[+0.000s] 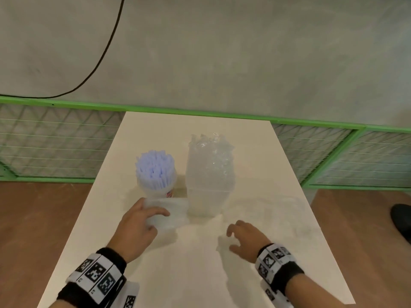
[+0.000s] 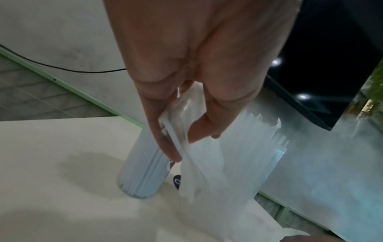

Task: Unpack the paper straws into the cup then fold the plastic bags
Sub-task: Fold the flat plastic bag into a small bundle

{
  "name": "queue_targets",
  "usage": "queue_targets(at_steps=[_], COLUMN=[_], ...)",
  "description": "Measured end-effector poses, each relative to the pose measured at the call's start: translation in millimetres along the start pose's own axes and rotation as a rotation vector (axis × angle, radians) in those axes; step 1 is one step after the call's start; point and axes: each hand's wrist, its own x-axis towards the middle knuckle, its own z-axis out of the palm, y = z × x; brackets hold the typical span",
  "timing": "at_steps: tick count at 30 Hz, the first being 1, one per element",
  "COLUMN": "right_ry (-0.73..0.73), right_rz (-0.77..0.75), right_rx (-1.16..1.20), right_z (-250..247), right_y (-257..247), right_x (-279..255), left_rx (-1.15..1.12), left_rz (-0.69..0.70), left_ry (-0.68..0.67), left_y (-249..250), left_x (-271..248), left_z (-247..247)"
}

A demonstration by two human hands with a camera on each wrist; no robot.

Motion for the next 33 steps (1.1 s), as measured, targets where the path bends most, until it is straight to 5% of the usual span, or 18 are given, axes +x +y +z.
queue_targets(at_steps=[9,16,25,33], right_ry=[0.076,0.200,0.260,0.443], right_rz=[-0.002,-0.312,-0.471,-0.416], right_rx=[-0.171,0.634,1.200,1.207], right_z=[31.1,-99.8,-195.1,-195.1], right_y=[8.3,5.3,8.9,-7.4], right_x=[6.0,-72.1,-145.2,-135.2], left_rx=[0.118,-0.020,-0.446,-0.637], left_rz=[-0.117,-0.172,0.102,0.364], left_ry=[-0.095,-0.137,-0.115,-0.188], left_y=[-21.5,-28.0,52.8,135.6], left_x=[-12.1,-20.6,-15.2,-14.6], left_z=[36.9,35.0,8.0,-27.6])
